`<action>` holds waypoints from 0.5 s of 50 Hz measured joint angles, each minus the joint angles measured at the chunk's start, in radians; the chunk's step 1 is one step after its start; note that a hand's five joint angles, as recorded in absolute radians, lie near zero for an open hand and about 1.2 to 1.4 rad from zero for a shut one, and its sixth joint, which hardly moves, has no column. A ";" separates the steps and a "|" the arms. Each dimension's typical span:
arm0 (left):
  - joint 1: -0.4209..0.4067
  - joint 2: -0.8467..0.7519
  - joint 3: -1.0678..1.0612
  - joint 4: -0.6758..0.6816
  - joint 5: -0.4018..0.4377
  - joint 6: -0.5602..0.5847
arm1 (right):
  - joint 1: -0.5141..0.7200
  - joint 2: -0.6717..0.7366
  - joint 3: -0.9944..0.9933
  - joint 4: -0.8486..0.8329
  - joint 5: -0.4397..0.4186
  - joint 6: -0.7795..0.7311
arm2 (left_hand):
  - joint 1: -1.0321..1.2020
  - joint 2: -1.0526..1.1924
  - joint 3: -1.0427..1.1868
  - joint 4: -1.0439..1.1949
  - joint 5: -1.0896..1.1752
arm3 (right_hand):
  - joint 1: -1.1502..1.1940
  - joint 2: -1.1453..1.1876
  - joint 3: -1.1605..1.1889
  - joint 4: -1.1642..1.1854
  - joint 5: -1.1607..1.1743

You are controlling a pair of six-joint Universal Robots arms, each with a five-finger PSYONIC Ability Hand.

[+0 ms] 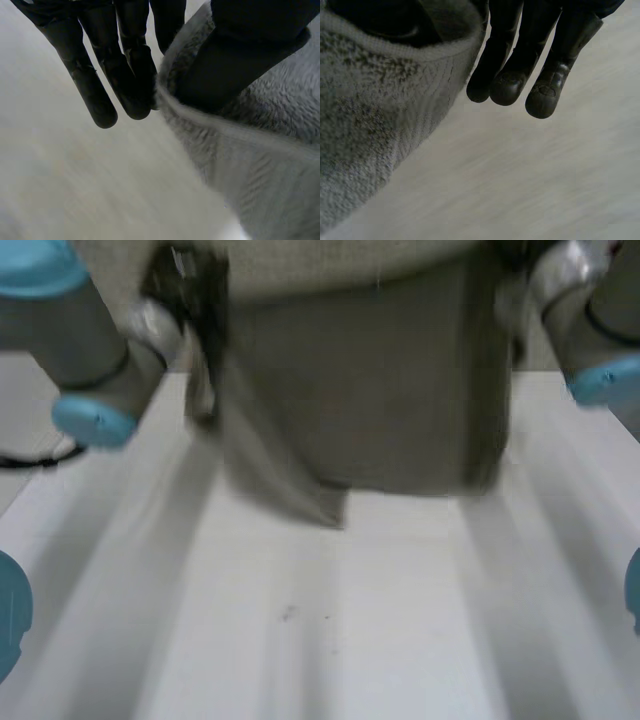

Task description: Fold the towel.

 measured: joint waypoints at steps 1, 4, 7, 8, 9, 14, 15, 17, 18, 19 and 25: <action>0.000 0.011 0.042 0.065 0.001 -0.044 | 0.010 -0.009 -0.030 -0.064 0.000 0.011 | 0.003 0.000 0.000 0.000 0.000 | 0.000 0.000 0.000 0.000 0.006; -0.001 0.048 0.091 0.209 0.004 -0.158 | 0.025 -0.050 -0.033 -0.162 -0.003 0.045 | 0.006 0.000 0.000 0.000 0.003 | 0.000 0.000 0.000 0.000 0.014; 0.000 0.070 0.077 0.276 0.008 -0.222 | 0.029 -0.089 0.034 -0.175 -0.010 0.071 | 0.007 0.000 0.000 0.000 0.005 | 0.000 0.000 0.000 0.000 0.015; 0.000 0.079 0.059 0.295 0.009 -0.240 | 0.030 -0.106 0.075 -0.166 -0.014 0.079 | 0.007 0.000 0.000 0.000 0.005 | 0.000 0.000 0.000 0.000 0.015; 0.001 0.086 0.029 0.307 0.010 -0.252 | 0.030 -0.124 0.121 -0.149 -0.019 0.085 | 0.007 0.000 0.000 0.000 0.005 | 0.000 0.000 0.000 0.000 0.015; 0.009 0.096 -0.122 0.310 0.015 -0.246 | 0.029 -0.166 0.298 -0.055 -0.029 0.095 | 0.008 0.000 0.000 0.000 0.005 | 0.000 0.000 0.000 0.000 0.015; 0.015 0.097 -0.185 0.306 0.017 -0.234 | 0.029 -0.172 0.350 -0.022 -0.031 0.095 | 0.009 0.000 0.000 0.000 0.005 | 0.000 0.000 0.000 0.000 0.015; 0.023 0.100 -0.265 0.302 0.023 -0.214 | 0.028 -0.178 0.411 0.013 -0.033 0.095 | 0.009 0.000 0.000 0.000 0.005 | 0.000 0.000 0.000 0.000 0.015; 0.031 0.102 -0.334 0.299 0.030 -0.194 | 0.028 -0.179 0.461 0.038 -0.035 0.095 | 0.009 0.000 0.000 0.000 0.005 | 0.000 0.000 0.000 0.000 0.015; 0.037 0.103 -0.389 0.297 0.038 -0.176 | 0.028 -0.179 0.498 0.053 -0.037 0.094 | 0.009 0.000 0.000 0.000 0.005 | 0.000 0.000 0.000 0.000 0.015; 0.068 0.104 -0.644 0.298 0.082 -0.070 | 0.028 -0.158 0.698 0.074 -0.042 0.090 | 0.009 0.000 0.000 0.000 0.005 | 0.000 0.000 0.000 0.000 0.015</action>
